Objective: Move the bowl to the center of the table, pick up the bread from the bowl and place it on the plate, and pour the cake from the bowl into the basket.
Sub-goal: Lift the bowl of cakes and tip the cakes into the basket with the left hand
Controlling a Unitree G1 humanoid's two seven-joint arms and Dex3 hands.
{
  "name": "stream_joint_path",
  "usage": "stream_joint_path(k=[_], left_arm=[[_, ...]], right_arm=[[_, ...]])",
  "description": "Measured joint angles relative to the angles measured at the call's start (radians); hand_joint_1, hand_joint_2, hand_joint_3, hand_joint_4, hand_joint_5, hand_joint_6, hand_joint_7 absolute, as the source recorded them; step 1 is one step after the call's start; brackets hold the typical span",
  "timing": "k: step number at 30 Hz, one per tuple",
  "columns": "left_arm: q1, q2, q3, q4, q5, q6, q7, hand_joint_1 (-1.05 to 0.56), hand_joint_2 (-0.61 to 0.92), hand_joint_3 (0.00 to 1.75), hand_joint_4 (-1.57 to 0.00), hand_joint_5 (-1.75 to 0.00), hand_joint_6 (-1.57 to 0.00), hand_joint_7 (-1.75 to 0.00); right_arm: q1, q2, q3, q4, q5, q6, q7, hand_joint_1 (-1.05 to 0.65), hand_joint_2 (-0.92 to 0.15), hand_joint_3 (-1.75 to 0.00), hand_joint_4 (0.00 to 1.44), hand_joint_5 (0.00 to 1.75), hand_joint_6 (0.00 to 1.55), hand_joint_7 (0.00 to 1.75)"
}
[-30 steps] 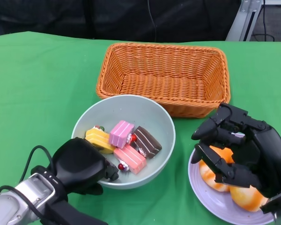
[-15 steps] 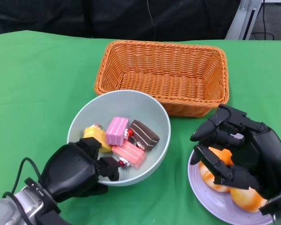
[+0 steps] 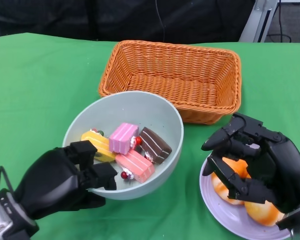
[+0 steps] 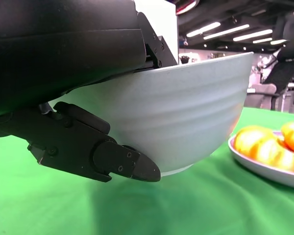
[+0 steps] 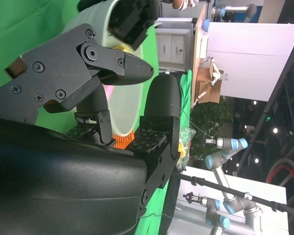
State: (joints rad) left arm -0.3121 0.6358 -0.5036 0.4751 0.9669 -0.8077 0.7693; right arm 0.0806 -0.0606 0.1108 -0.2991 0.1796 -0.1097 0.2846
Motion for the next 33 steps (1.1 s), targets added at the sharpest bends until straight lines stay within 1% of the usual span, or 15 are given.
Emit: stream_joint_path(k=[2,6,7,9,10,13,14,15,16,18,21,25,27,30,33], left_arm=[[0.024,0.017,0.031,-0.043,-0.009,-0.007,-0.024,-0.26,0.92,0.07,-0.78,-1.43,-0.93,-0.75],[0.072,0.041,0.093,-0.120,-0.031,-0.031,-0.037,-0.24,0.92,0.07,-0.71,-1.63,-0.88,-0.88],[0.082,0.042,0.109,-0.137,-0.034,-0.038,-0.037,-0.23,0.92,0.07,-0.70,-1.65,-0.88,-0.90],[0.093,0.042,0.135,-0.160,-0.035,-0.052,-0.037,-0.20,0.92,0.13,-0.71,-1.61,-0.79,-1.08],[0.096,0.042,0.148,-0.167,-0.036,-0.061,-0.037,-0.20,0.92,0.14,-0.72,-1.60,-0.78,-1.11],[0.096,0.041,0.181,-0.183,-0.078,-0.087,-0.064,-0.19,0.92,0.19,-0.70,-1.64,-0.78,-1.10],[0.092,0.040,0.191,-0.187,-0.104,-0.093,-0.090,-0.19,0.92,0.26,-0.69,-1.68,-0.78,-1.11],[0.084,0.035,0.198,-0.189,-0.136,-0.097,-0.122,-0.19,0.92,0.29,-0.68,-1.69,-0.77,-1.12],[0.071,0.028,0.206,-0.191,-0.171,-0.098,-0.159,-0.20,0.92,0.35,-0.66,-1.71,-0.76,-1.16],[0.037,0.015,0.219,-0.197,-0.220,-0.095,-0.230,-0.21,0.91,0.38,-0.66,-1.73,-0.74,-1.19],[-0.019,-0.015,0.233,-0.199,-0.282,-0.079,-0.323,-0.24,0.89,0.39,-0.65,-1.64,-0.70,-1.18],[-0.129,-0.067,0.236,-0.170,-0.336,-0.043,-0.435,-0.25,0.89,0.38,-0.65,-1.62,-0.69,-1.15],[-0.180,-0.093,0.237,-0.132,-0.353,-0.041,-0.469,-0.23,0.90,0.35,-0.64,-1.65,-0.69,-1.15],[-0.253,-0.125,0.237,-0.059,-0.356,-0.047,-0.501,-0.23,0.92,0.30,-0.67,-1.58,-0.70,-1.11],[-0.309,-0.149,0.237,0.005,-0.354,-0.052,-0.518,-0.23,0.92,0.30,-0.68,-1.56,-0.70,-1.09]], right_arm=[[-0.001,0.001,0.001,0.001,-0.001,-0.001,-0.001,-0.21,-0.55,-0.88,0.70,1.40,0.67,1.06],[-0.001,0.002,0.002,0.009,-0.001,-0.007,-0.001,-0.20,-0.56,-0.88,0.72,1.39,0.71,1.01],[-0.002,0.002,0.002,0.011,-0.001,-0.009,-0.001,-0.20,-0.56,-0.87,0.72,1.39,0.71,1.01],[-0.002,0.002,0.003,0.021,-0.002,-0.021,-0.001,-0.22,-0.58,-0.85,0.73,1.38,0.74,0.99],[-0.003,0.002,0.004,0.027,-0.003,-0.023,-0.001,-0.22,-0.59,-0.84,0.73,1.38,0.75,0.98],[-0.003,0.002,0.007,0.041,-0.009,-0.024,0.000,-0.22,-0.60,-0.82,0.73,1.37,0.77,0.97],[-0.003,0.001,0.011,0.043,-0.014,-0.024,0.004,-0.21,-0.61,-0.79,0.72,1.39,0.76,1.01],[-0.003,0.000,0.017,0.047,-0.018,-0.024,0.010,-0.21,-0.61,-0.78,0.71,1.40,0.76,1.02],[-0.002,-0.001,0.022,0.053,-0.020,-0.028,0.020,-0.20,-0.62,-0.76,0.70,1.41,0.74,1.07],[-0.002,-0.001,0.030,0.067,-0.023,-0.038,0.036,-0.20,-0.63,-0.75,0.69,1.43,0.72,1.10],[0.002,-0.002,0.039,0.086,-0.025,-0.056,0.049,-0.25,-0.62,-0.75,0.69,1.46,0.70,1.21],[0.012,0.001,0.069,0.101,-0.034,-0.074,0.066,-0.27,-0.61,-0.76,0.69,1.49,0.69,1.27],[0.014,0.001,0.071,0.111,-0.042,-0.092,0.065,-0.28,-0.61,-0.76,0.70,1.49,0.69,1.27],[0.019,0.002,0.086,0.119,-0.050,-0.098,0.065,-0.27,-0.63,-0.74,0.70,1.47,0.69,1.26],[0.021,0.002,0.098,0.122,-0.049,-0.098,0.073,-0.26,-0.64,-0.73,0.69,1.47,0.69,1.26]])
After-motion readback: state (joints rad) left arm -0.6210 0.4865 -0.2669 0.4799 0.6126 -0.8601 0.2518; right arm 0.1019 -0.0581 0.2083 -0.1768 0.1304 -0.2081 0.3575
